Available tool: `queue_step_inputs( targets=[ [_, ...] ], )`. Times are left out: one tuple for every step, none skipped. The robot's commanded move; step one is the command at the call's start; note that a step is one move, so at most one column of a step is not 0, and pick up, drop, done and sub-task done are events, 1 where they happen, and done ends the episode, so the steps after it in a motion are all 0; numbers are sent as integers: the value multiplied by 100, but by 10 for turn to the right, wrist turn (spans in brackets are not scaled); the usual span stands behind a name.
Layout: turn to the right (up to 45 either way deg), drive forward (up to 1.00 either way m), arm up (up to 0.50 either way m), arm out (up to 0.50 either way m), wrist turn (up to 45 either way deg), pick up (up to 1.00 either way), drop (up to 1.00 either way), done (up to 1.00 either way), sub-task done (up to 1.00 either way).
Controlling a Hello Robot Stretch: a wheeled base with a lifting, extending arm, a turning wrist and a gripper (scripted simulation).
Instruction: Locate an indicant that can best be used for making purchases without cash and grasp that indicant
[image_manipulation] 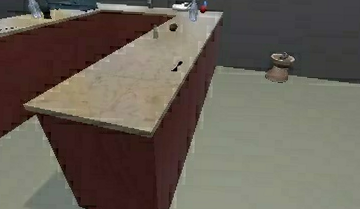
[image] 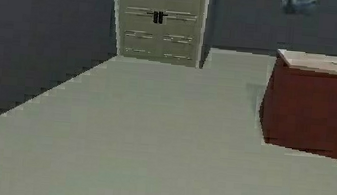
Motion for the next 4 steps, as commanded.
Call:
queue_step_inputs(
  targets=[
    [120, 0, 0, 0, 0, 0, 0, 0, 0],
    [0, 100, 0, 0, 0, 0, 0, 0, 0],
    [450, 0, 0, 0, 0, 0, 0, 0, 0],
    [120, 0, 0, 0, 0, 0, 0, 0, 0]
  ],
)
